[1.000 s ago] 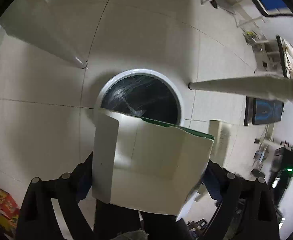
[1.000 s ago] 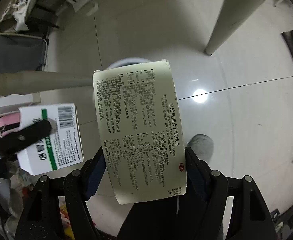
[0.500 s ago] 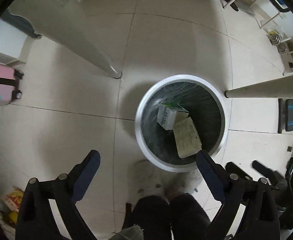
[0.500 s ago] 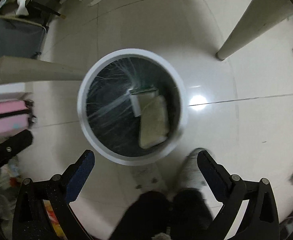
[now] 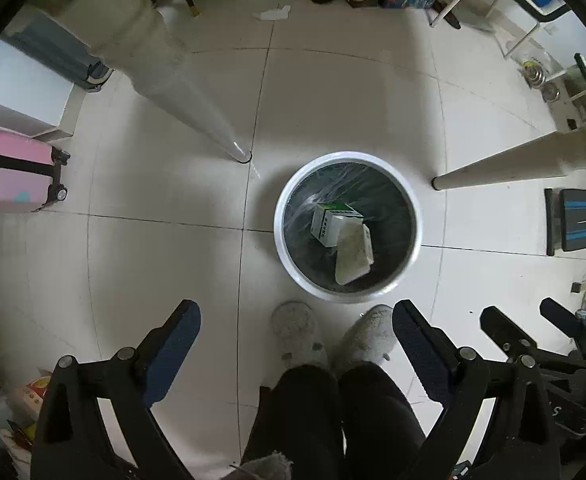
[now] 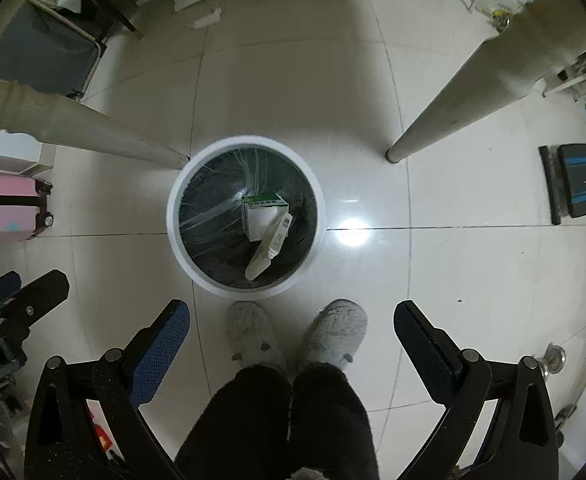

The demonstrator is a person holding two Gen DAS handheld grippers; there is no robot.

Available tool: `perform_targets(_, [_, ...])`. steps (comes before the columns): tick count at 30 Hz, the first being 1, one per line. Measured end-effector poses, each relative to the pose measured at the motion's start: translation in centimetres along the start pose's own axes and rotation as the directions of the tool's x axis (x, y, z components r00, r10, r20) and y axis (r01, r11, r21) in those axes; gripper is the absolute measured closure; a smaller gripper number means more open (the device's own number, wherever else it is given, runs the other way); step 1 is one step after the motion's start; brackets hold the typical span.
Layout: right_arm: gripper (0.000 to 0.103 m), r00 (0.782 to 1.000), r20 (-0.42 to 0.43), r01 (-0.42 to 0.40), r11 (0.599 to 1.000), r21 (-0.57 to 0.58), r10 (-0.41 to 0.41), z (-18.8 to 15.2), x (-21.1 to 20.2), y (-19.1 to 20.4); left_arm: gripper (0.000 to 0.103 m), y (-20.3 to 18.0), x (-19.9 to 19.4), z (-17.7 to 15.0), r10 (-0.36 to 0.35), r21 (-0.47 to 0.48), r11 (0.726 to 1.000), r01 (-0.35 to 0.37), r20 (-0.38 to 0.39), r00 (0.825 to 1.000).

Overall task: Collect trash
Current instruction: 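Raise both tools back over the table toward the remaining items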

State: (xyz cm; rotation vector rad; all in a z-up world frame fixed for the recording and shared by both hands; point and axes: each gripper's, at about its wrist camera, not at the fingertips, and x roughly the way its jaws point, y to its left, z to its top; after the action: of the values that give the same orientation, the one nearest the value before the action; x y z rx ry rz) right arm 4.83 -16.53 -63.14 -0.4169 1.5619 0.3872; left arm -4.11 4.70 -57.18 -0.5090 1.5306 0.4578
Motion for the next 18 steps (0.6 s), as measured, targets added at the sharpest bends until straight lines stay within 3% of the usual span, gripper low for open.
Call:
perform_targets(13, [0.0, 0.998, 0.061, -0.026, 0.999, -0.044, 0.028, -2.9, -16.9, 1.3, 0.005, 0.3, -13.2, -3.3, -0.023, 0.026, 0.999, 0.021, 0.07, 0.997])
perform_targets(18, [0.0, 0.994, 0.084, -0.07, 0.997, -0.02, 0.072, -4.0, -24.6, 2.1, 0.005, 0.4, -19.4, -3.8, -0.029, 0.04, 0.999, 0.023, 0.136, 0.99])
